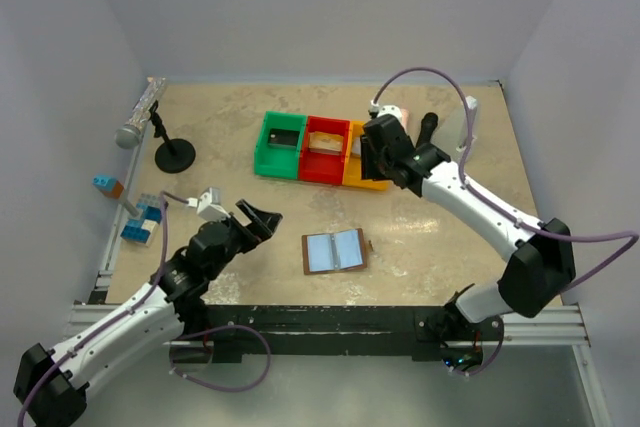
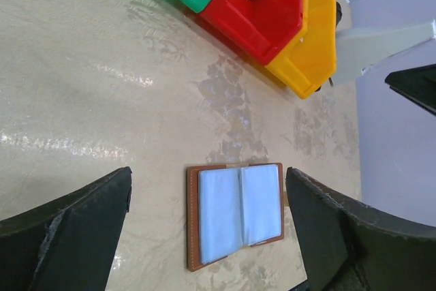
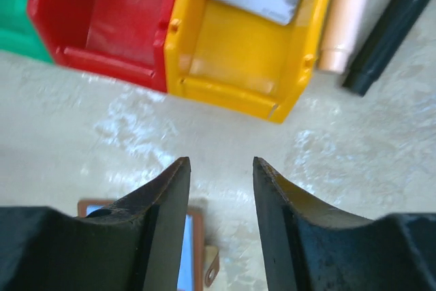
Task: Take the credit cards out of the card holder
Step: Remove the credit card from the card holder.
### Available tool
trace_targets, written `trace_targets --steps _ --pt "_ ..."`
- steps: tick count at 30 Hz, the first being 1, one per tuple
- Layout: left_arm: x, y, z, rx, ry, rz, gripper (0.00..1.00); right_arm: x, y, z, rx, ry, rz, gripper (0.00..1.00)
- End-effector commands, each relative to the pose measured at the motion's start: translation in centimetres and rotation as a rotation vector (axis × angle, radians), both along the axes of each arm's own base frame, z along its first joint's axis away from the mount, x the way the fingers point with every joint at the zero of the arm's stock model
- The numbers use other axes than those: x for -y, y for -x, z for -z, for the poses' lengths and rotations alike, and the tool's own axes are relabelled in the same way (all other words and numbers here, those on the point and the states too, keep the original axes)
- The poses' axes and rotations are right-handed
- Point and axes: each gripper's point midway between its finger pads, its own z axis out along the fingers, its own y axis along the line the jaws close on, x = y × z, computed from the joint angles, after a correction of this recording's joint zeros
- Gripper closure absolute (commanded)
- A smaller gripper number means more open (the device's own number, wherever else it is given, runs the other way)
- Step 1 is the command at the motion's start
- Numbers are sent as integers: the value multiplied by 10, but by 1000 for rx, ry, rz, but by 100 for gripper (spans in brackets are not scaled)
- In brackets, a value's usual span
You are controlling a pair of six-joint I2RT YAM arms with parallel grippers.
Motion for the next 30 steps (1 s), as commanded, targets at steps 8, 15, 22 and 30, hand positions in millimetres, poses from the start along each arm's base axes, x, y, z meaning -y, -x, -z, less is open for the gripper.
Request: trace_targets --steps 8,15,22,30 --pt "34 24 -15 -16 5 257 6 -32 96 77 -198 -91 -204 42" --pt "64 42 7 -128 -32 422 11 -37 135 110 -288 -127 -237 42" --pt "73 49 8 -129 -46 460 13 -25 147 131 -332 -97 -189 49" --pt "71 50 13 -142 -86 472 15 -20 149 134 -334 -91 -159 78"
